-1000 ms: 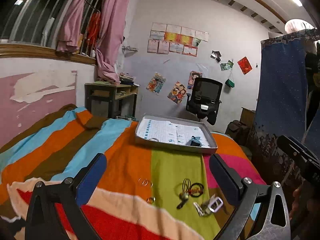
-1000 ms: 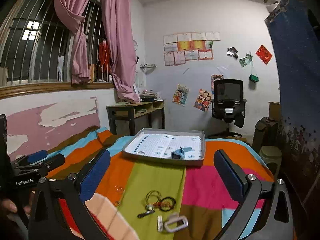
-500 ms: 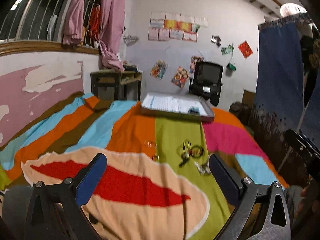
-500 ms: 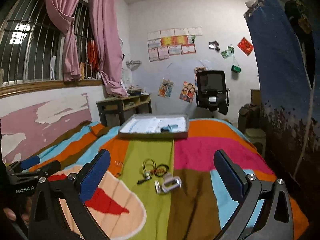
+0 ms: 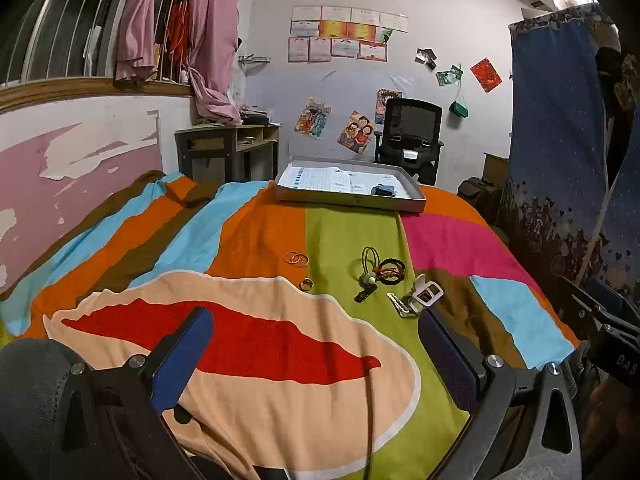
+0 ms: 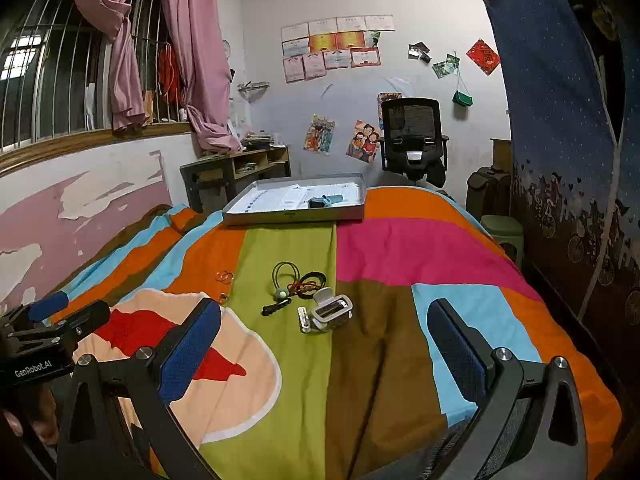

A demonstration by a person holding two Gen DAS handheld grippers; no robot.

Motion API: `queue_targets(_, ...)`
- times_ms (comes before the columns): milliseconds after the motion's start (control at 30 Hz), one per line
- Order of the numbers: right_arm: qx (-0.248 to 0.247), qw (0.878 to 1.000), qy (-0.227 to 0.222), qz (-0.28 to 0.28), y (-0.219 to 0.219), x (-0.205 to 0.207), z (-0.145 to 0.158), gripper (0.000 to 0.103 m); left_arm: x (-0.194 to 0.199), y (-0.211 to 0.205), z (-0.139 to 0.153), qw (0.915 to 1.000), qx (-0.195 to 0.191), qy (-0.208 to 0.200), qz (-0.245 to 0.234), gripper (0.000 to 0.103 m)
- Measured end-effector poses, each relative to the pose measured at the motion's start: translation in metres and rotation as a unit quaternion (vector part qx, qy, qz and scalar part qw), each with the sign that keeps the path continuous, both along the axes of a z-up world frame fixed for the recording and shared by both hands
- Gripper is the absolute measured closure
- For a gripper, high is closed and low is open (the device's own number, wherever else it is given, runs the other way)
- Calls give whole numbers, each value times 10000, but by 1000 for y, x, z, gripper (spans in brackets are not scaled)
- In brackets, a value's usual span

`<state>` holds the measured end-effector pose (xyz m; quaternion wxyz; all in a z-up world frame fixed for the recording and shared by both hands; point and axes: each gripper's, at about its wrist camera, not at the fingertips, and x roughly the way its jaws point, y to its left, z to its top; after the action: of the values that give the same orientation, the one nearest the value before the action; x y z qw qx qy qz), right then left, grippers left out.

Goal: Organize jewelry
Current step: 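Withdraw both open tools from the tray back over the remaining jewelry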

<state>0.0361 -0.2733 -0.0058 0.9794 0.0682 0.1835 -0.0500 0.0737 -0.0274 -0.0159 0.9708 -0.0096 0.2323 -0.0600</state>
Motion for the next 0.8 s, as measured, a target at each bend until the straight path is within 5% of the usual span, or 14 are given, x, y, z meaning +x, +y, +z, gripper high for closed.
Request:
queue_targets(433,-65,9999,-133,49,4,17,10,1,12,-4,6,9999,-27,69,105,0)
queue_targets(600,-236,9994,-247,60,-1,31,22,1,33,-2,20,9980,-603,99,-129,0)
queue_targets(800,-370,9983,-457,-17,-17,56,49,1,76,-14,44,9978,-583,-90,-306,0)
